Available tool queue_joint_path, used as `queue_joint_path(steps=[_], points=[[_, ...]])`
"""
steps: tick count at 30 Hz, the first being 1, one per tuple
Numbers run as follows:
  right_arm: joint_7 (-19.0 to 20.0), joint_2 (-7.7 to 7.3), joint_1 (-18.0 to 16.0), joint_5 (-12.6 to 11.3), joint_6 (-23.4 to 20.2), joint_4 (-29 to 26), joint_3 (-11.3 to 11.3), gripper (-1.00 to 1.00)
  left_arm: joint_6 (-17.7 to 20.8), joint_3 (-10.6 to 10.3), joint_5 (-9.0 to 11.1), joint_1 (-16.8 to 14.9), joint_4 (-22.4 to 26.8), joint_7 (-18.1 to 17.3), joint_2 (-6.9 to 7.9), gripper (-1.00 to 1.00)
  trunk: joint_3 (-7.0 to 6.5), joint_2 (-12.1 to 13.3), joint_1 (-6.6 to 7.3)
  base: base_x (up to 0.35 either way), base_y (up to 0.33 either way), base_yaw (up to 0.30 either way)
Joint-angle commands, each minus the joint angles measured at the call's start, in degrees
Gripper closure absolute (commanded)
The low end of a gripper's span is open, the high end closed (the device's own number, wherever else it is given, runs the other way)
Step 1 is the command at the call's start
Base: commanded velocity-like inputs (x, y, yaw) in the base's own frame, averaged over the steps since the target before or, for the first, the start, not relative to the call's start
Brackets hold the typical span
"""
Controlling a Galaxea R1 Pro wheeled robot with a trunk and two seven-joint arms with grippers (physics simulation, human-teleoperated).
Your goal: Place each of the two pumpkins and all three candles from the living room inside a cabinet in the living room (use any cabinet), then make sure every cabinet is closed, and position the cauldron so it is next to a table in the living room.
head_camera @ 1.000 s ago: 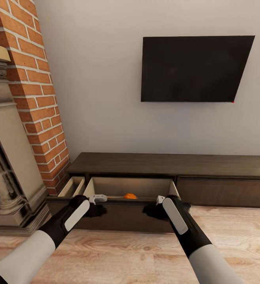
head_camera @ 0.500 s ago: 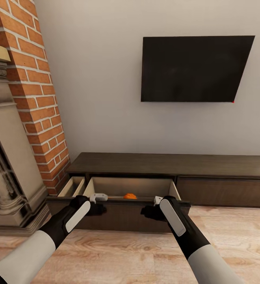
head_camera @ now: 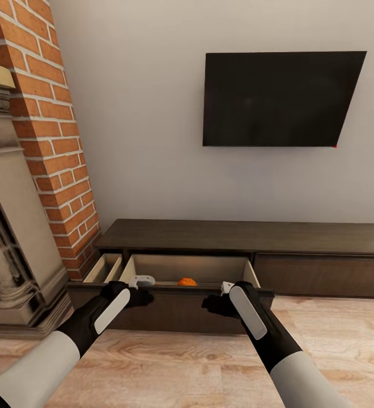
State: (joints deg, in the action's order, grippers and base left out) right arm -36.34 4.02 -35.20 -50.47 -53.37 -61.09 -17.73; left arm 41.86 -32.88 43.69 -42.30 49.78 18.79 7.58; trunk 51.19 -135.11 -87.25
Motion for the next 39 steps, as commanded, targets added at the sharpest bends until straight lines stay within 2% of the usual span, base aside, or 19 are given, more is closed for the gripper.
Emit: queue_joint_path(steps=[1, 9, 17, 20, 21, 29, 35, 39], points=[[-0.6, -0.03, 0.0, -0.5, -0.1, -0.1, -0.1, -1.0, -0.1, -0.3, 0.6, -0.1, 0.1, 0.5, 0.07, -1.0, 0.06, 0.0, 0.01, 0.0, 0.0, 0.0], [-0.6, -0.01, 0.0, -0.6, 0.0, -0.3, 0.0, -1.0, -0.3, -0.3, 0.6, -0.1, 0.1, 0.5, 0.0, -1.0, 0.06, 0.0, 0.01, 0.0, 0.0, 0.0], [-0.5, 0.02, 0.0, -0.6, 0.1, -0.3, -0.1, -1.0, -2.1, -0.5, 0.5, -0.1, 0.0, 0.6, -0.02, -1.0, 1.5, -3.2, -1.75, 0.0, 0.0, 0.0], [-0.4, 0.03, 0.0, -0.6, 0.1, -0.4, -0.1, -1.0, -2.8, -1.3, 0.5, -0.1, 0.0, 0.6, -0.02, -1.0, 2.04, -4.4, -2.41, 0.0, 0.0, 0.0], [-0.4, 0.03, 0.0, -0.6, 0.1, -0.4, -0.1, -1.0, -3.2, -2.4, 0.5, -0.1, -0.2, 0.6, -0.02, -1.0, 2.22, -4.8, -2.63, 0.0, 0.0, 0.0], [-0.3, 0.03, 0.0, -0.6, 0.3, -0.6, -0.1, -1.0, -4.3, -3.2, 0.5, -0.1, -0.1, 0.5, 0.04, -1.0, 3.65, -8.1, -4.38, 0.0, 0.0, 0.0], [-0.4, -0.04, 0.0, -0.6, 0.4, -0.5, -0.2, -1.0, -5.8, -3.9, 0.5, -0.1, -0.1, 0.5, 0.06, -1.0, 4.97, -8.2, -4.57, 0.0, 0.0, 0.0], [-0.4, -0.05, 0.0, -0.5, 0.5, -0.6, -0.8, -1.0, -8.3, -6.3, 0.5, -0.1, -0.3, 0.6, 0.07, -1.0, 5.86, -8.3, -4.68, 0.0, 0.0, 0.0]])
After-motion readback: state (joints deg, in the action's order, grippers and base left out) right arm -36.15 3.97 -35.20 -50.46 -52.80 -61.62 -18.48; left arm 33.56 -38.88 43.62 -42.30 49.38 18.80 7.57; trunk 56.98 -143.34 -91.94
